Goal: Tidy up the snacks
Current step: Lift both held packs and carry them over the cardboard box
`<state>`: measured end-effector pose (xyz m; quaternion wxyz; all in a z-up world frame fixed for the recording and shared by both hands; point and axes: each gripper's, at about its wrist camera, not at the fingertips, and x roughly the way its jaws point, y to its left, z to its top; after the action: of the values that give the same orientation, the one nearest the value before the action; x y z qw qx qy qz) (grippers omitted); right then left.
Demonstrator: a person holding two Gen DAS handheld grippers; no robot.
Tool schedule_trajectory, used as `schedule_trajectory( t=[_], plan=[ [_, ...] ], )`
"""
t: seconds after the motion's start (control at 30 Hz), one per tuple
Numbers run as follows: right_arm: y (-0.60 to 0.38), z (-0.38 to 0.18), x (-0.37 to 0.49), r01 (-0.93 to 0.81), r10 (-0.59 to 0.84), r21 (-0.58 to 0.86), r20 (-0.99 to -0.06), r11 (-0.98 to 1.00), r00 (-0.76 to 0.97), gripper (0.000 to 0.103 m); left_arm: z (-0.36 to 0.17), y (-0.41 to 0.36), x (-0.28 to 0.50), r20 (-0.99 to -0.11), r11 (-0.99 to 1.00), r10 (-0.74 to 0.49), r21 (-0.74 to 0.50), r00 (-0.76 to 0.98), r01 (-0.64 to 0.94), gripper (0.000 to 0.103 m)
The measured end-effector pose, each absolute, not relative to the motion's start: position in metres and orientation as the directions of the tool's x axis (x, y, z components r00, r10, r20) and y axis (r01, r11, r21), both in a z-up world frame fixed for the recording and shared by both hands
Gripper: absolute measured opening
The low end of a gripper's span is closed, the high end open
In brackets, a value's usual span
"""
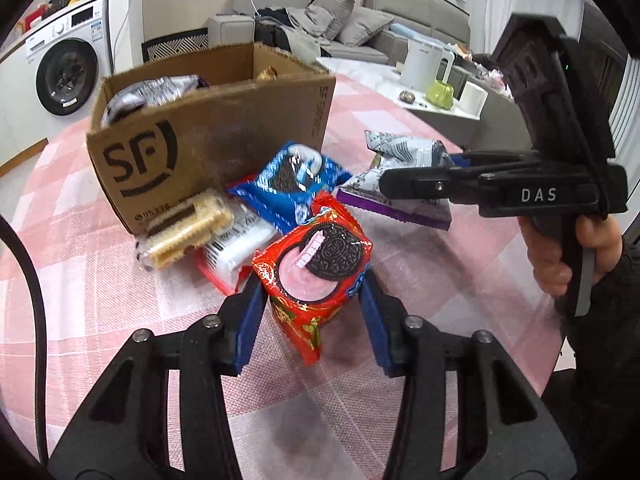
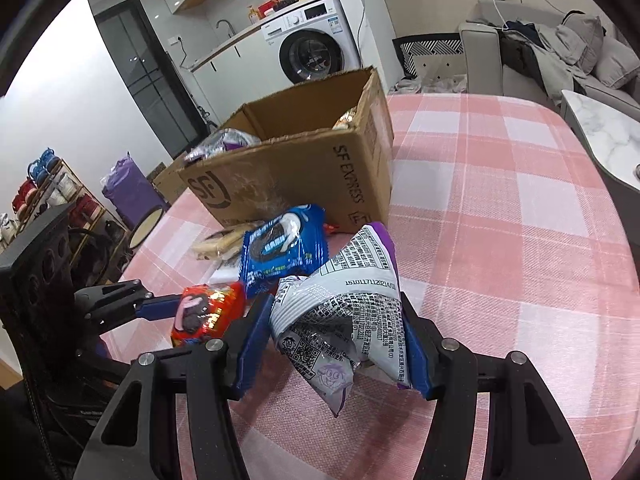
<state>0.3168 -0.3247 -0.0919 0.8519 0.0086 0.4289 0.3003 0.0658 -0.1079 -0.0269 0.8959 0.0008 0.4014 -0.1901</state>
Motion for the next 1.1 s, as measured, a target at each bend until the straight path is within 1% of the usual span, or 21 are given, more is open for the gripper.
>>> schedule_trajectory(
  t=[0.33,0.87,1.1],
  plan=[
    [-0.330,-0.066,0.306,-0.503,0.530,0.268,-0.682,0.822,0.504,0.060,0.007,-0.090,0.058,-0.663,0.937,-0.332,-0.153,0.671,0.314,0.044],
    [-0.324,-0.033,0.300,-0.476,0.542,0.286,-0.608,0.831,0.580,0.060,0.049,-0.054,0.063,-0.600,0.963,-0.266,-0.133,0.754,0.234,0.044],
    [-0.309,-0.026,0.312,-0.465,0.532,0.286,-0.620,0.838,0.576,0.060,0.065,-0.043,0.070,-0.586,0.973,-0.230,-0.119,0.777,0.199,0.044]
  ],
)
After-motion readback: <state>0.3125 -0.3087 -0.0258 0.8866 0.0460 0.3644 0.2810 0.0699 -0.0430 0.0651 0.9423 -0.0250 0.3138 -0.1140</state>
